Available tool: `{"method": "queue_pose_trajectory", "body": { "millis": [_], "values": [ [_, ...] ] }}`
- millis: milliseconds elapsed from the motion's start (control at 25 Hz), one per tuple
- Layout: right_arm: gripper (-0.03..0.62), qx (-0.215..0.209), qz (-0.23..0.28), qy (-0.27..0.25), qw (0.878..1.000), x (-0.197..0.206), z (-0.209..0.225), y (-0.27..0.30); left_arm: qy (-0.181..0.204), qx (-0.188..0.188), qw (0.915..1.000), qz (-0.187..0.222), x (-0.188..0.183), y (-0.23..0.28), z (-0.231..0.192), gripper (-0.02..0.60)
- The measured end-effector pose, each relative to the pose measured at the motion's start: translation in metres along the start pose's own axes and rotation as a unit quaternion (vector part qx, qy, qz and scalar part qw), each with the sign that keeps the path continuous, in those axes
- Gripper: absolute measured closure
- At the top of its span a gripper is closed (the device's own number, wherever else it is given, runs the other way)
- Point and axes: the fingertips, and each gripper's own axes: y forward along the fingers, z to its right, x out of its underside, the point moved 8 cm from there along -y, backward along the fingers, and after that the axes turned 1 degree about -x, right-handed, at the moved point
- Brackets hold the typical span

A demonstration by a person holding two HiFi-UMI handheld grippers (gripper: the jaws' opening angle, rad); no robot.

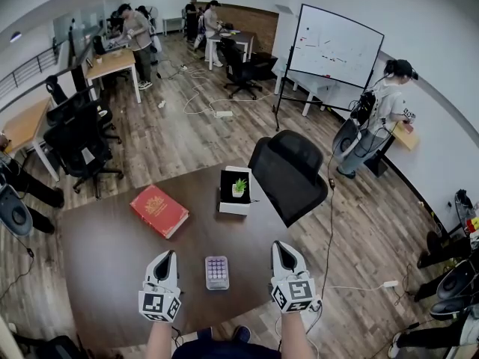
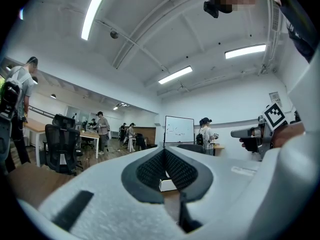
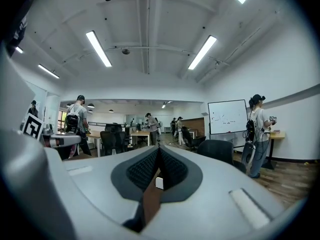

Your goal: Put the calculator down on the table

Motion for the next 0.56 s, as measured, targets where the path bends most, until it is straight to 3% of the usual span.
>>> {"method": "queue_pose_trajectory", "body": {
  "millis": [560],
  "values": [
    [0.588, -0.014, 0.001, -0.033, 0.999, -0.0069, -0.0089, -0.0029, -0.003, 0.001, 1.0000, -0.004, 0.0010, -0.0030, -0.0014, 0.586]
  ]
}}
